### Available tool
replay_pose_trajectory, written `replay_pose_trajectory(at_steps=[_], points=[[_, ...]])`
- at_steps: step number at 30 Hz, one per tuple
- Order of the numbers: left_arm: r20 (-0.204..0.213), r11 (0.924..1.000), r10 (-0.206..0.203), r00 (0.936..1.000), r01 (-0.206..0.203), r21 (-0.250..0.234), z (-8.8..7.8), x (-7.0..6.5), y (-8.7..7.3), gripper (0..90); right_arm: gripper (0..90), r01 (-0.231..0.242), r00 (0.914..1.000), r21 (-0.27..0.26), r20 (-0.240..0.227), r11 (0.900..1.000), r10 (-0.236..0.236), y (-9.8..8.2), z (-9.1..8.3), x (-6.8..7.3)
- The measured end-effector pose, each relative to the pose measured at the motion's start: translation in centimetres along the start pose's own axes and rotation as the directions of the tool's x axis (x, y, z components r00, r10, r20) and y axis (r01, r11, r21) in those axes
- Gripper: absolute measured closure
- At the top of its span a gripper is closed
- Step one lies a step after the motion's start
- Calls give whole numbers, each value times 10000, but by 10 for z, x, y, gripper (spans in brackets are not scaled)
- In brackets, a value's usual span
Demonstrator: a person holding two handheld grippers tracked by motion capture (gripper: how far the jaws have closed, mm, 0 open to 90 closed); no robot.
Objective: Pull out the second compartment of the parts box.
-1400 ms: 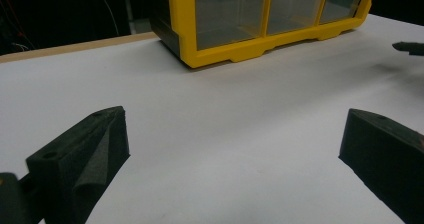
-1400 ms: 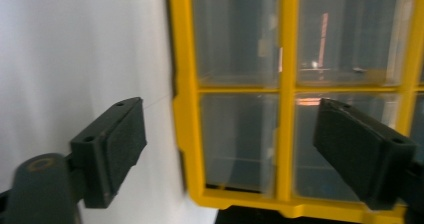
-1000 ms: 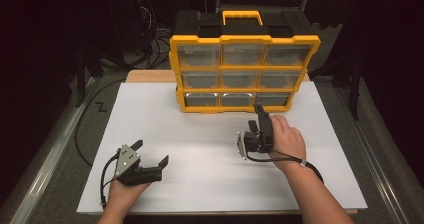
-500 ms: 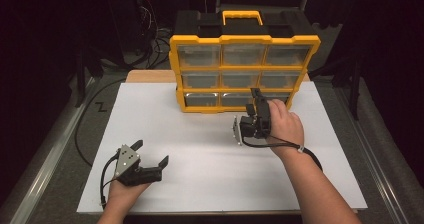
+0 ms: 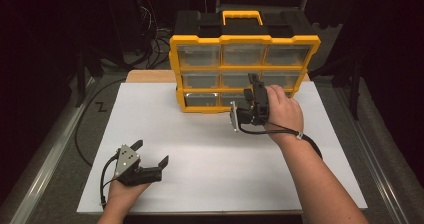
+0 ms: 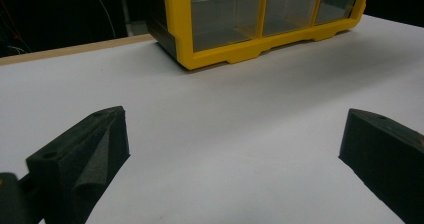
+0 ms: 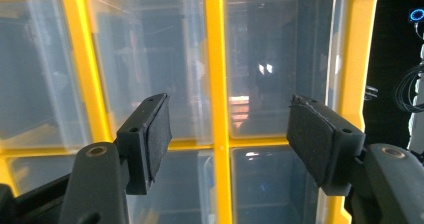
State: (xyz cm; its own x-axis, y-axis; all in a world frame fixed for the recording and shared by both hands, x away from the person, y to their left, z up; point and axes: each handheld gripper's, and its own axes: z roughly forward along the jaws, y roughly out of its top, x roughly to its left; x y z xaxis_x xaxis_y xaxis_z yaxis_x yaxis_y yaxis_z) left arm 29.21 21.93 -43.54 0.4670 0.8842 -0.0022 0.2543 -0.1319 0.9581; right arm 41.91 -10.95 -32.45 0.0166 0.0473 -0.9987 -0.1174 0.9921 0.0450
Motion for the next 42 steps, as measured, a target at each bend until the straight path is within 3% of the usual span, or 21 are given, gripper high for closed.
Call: replay_pose_trajectory(at_steps=[26,42], points=[[103,10000,0,9999,0,-21,0,-1,0,5,478,20,9985,34,546,10000,-22,12,27,-44],[121,10000,-1,9999,2,-36,0,-1,0,4,570,62,9981,139,614,9999,-70,14,43,-54]])
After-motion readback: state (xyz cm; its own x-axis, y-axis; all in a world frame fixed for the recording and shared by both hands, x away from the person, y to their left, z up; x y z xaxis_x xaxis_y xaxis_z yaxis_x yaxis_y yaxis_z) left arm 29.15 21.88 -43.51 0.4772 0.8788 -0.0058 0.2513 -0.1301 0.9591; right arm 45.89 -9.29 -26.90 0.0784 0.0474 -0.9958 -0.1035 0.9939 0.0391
